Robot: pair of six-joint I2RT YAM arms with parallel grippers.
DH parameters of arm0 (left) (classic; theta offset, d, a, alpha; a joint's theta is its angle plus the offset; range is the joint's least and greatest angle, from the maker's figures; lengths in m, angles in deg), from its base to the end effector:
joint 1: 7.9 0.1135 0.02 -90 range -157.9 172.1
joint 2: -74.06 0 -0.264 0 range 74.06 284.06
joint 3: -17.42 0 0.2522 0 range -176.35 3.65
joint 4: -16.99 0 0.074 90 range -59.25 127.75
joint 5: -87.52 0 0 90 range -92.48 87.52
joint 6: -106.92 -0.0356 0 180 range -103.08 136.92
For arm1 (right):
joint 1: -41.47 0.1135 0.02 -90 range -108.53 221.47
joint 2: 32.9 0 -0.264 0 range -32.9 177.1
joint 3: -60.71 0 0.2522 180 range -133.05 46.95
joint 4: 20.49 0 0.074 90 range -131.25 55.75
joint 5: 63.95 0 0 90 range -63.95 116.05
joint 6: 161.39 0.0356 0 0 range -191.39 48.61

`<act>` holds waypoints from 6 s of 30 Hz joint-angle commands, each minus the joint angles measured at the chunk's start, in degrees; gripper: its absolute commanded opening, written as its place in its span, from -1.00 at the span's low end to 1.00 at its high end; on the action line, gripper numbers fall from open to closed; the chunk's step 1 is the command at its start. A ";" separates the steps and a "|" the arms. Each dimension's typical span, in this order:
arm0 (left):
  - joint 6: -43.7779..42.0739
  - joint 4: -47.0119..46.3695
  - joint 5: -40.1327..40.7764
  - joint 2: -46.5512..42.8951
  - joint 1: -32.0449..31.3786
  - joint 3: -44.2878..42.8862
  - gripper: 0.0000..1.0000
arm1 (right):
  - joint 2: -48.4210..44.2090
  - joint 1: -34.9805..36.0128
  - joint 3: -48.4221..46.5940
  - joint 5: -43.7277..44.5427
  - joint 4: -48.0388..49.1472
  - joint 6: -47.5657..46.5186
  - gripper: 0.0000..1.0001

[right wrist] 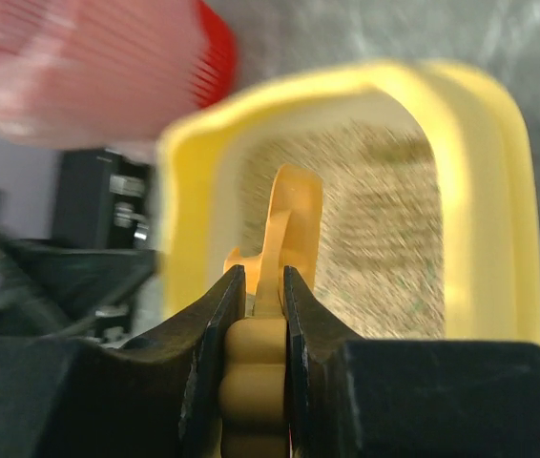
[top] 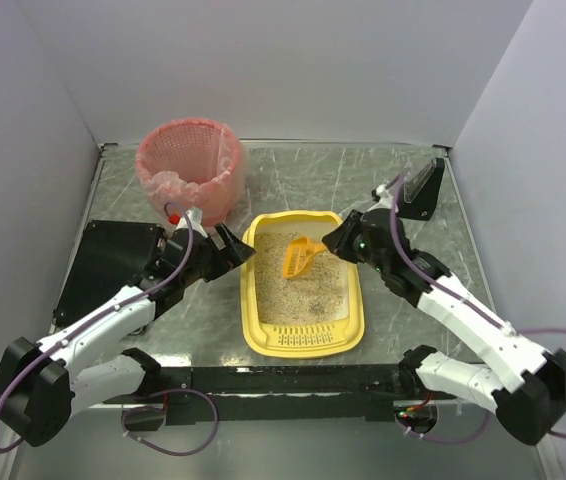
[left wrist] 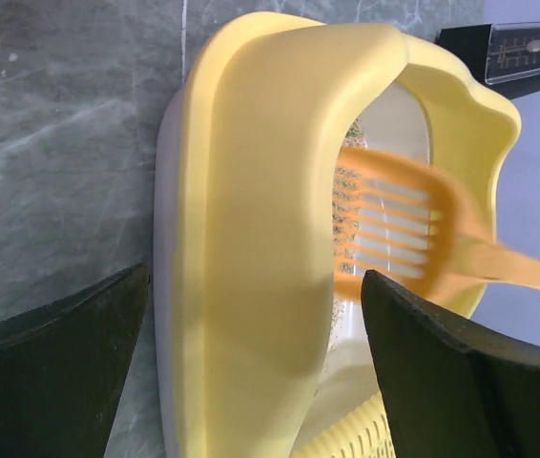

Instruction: Clean the litter box

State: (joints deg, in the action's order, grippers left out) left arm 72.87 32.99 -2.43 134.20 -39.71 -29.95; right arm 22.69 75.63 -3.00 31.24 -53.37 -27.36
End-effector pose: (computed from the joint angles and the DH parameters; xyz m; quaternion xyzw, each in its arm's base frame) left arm 0.1960 -0.1215 0.2340 -0.1802 0.8415 -0.3527 0.3673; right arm 0.1837 0.1208 0.3211 0.0967 0.8362 0.3100 0.4420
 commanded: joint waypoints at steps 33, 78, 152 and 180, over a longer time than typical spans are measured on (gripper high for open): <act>-3.12 -5.14 -3.84 11.23 -0.18 -5.86 0.94 | 24.12 2.15 30.17 -0.36 74.81 15.82 -1.00; -3.21 1.36 1.27 10.00 0.88 -7.44 0.94 | -21.49 -16.21 39.93 -17.37 47.31 18.63 -1.00; -4.53 7.78 7.76 -12.85 0.88 0.56 0.94 | -13.49 -36.18 28.89 -45.72 47.81 24.70 -1.00; 0.21 18.32 13.13 -26.73 0.96 6.44 0.94 | 46.07 -6.83 -45.01 -27.87 25.94 18.51 -1.00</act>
State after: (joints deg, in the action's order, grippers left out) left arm 71.10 50.13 9.53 110.09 -38.97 -24.29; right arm 59.85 65.22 -33.05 -1.42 -19.29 -0.94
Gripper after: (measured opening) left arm 0.969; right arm 0.273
